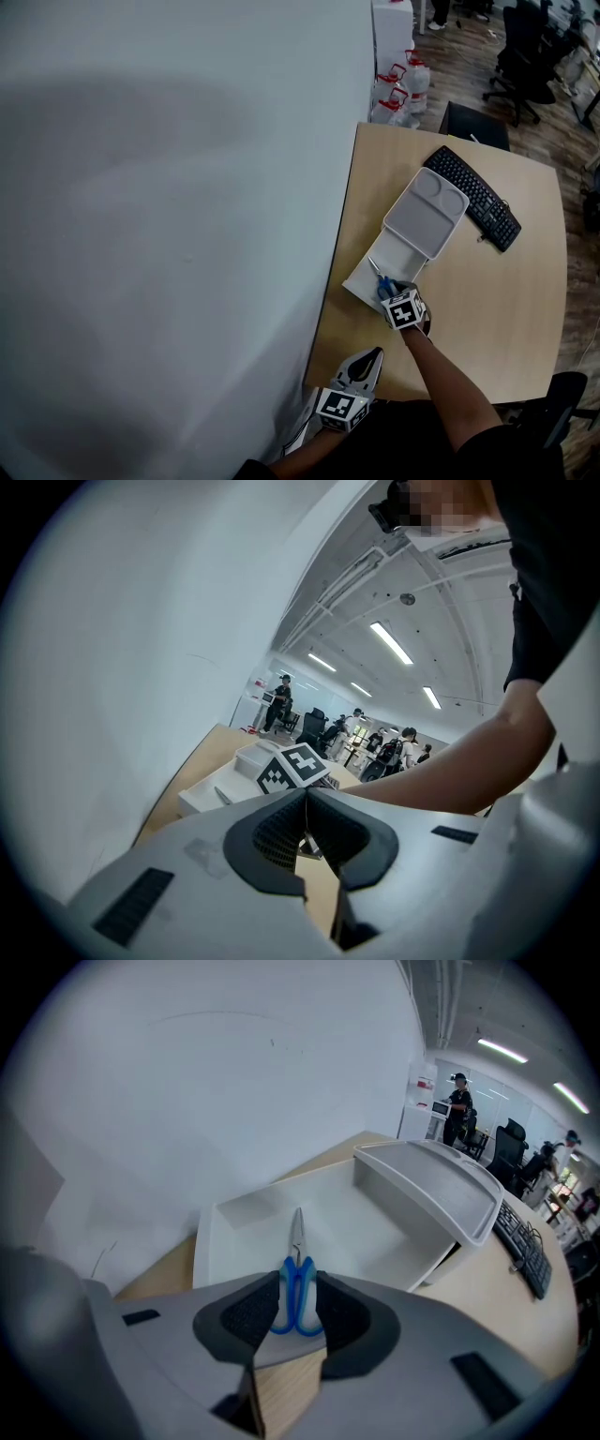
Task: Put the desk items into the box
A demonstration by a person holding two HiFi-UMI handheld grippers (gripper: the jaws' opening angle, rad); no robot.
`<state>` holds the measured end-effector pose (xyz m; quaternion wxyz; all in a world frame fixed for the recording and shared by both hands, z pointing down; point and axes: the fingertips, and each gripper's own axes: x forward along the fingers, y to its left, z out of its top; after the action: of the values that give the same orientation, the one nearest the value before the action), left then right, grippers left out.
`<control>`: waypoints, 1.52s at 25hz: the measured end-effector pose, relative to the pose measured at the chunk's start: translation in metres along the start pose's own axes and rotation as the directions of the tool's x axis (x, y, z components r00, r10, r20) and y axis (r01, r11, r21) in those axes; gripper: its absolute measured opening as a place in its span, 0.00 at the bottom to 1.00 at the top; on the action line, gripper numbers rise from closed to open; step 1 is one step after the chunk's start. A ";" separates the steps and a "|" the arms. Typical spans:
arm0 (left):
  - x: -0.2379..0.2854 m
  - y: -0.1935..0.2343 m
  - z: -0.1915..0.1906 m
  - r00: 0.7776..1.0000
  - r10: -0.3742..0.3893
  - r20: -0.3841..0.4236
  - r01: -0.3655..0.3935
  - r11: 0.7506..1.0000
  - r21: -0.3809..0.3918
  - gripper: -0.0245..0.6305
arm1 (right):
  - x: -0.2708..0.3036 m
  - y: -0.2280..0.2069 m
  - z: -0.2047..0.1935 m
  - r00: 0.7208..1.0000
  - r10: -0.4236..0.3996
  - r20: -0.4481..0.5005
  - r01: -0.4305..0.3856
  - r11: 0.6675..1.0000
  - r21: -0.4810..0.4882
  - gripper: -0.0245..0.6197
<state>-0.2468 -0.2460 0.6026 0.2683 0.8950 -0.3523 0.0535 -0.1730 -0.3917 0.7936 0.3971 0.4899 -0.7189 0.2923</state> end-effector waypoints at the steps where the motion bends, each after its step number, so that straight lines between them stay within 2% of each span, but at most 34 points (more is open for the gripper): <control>1: 0.001 -0.001 -0.001 1.000 -0.002 0.001 0.002 1.000 -0.003 0.06 | -0.001 -0.002 0.000 1.000 0.002 0.009 -0.002 1.000 0.005 0.32; 6: 0.003 -0.002 -0.001 1.000 -0.009 -0.002 0.009 1.000 0.015 0.06 | -0.021 -0.008 0.006 0.998 0.028 0.059 -0.032 0.997 0.071 0.32; 9: 0.003 -0.002 0.000 1.000 -0.007 -0.008 0.007 1.000 -0.001 0.06 | -0.043 -0.010 0.011 0.991 0.059 0.119 -0.072 0.991 0.113 0.32; 14: 0.006 -0.003 0.012 0.999 0.026 0.025 -0.026 1.000 0.006 0.06 | -0.090 -0.019 0.015 0.976 0.074 0.203 -0.099 0.988 0.118 0.31; 18: 0.008 -0.022 0.024 0.998 0.042 0.055 -0.043 0.999 0.029 0.06 | -0.139 -0.030 0.014 0.954 0.081 0.288 -0.124 0.983 0.133 0.29; 22: 0.019 -0.057 0.021 0.999 0.023 0.026 -0.025 0.998 0.054 0.06 | -0.194 -0.047 0.003 0.927 0.079 0.367 -0.134 0.983 0.125 0.25; 25: 0.031 -0.095 0.020 1.000 -0.004 0.001 0.004 0.997 0.082 0.06 | -0.242 -0.071 -0.017 0.907 0.048 0.419 -0.121 0.981 0.150 0.20; 28: 0.046 -0.136 0.023 0.998 -0.057 0.008 0.056 0.993 0.105 0.06 | -0.286 -0.098 -0.053 0.891 -0.007 0.453 -0.103 0.971 0.217 0.16; 31: 0.059 -0.174 0.025 0.998 -0.054 0.021 0.051 0.991 0.127 0.06 | -0.330 -0.124 -0.093 0.876 -0.059 0.479 -0.078 0.962 0.261 0.14; 34: 0.074 -0.212 0.021 0.999 -0.042 0.019 0.038 0.986 0.160 0.06 | -0.376 -0.152 -0.129 0.857 -0.121 0.501 -0.018 0.965 0.263 0.14; 38: 0.089 -0.268 0.015 0.997 -0.069 0.037 0.061 0.980 0.189 0.06 | -0.434 -0.184 -0.176 0.822 -0.182 0.539 0.037 0.963 0.269 0.14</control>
<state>-0.0056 -0.1443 0.4966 0.1765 0.9283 -0.3220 0.0583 0.1386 -0.1082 0.5178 0.1219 0.6400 -0.7319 0.1996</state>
